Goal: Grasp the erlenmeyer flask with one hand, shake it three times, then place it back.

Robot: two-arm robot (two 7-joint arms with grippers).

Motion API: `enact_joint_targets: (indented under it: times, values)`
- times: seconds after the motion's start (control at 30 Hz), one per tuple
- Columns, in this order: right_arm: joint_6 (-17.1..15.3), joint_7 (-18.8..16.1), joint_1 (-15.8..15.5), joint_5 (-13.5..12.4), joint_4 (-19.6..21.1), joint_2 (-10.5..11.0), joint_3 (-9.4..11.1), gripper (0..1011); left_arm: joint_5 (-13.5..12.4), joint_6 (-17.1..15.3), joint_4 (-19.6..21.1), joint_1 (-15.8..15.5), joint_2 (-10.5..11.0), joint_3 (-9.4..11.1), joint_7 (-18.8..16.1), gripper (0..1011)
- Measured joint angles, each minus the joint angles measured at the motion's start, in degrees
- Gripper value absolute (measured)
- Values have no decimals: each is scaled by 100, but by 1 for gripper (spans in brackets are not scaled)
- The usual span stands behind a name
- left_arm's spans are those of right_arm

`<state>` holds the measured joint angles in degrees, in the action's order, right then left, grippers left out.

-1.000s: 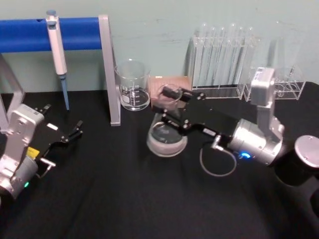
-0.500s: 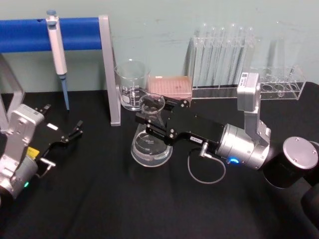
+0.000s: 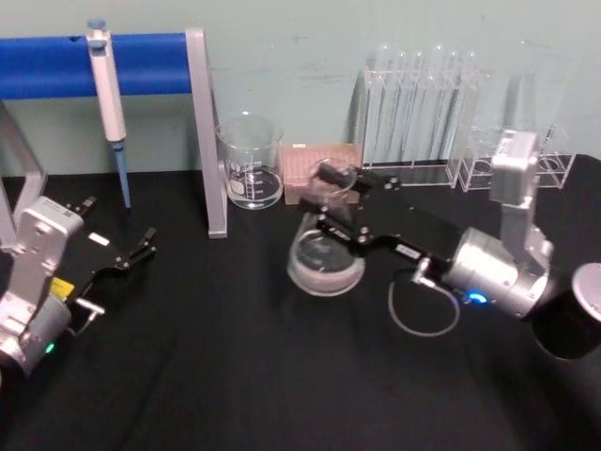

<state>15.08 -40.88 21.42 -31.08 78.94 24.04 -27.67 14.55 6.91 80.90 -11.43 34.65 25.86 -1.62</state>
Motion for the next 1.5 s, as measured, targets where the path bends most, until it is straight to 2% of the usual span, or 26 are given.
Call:
enact_joint_targets:
  times: [0.17,0.53,0.77,1.07,1.5]
  values:
    - [21,183,-126,6,88,121,194,469,0,0,0,0,0,0,0,1001]
    - [54,636,-533,91,344,390,815,469,0,0,0,0,0,0,0,1001]
    - [51,657,-622,128,394,406,961,469,0,0,0,0,0,0,0,1001]
    - [9,468,-567,136,345,304,879,469,0,0,0,0,0,0,0,1001]
    - [-35,98,-322,7,102,63,533,469,0,0,0,0,0,0,0,1001]
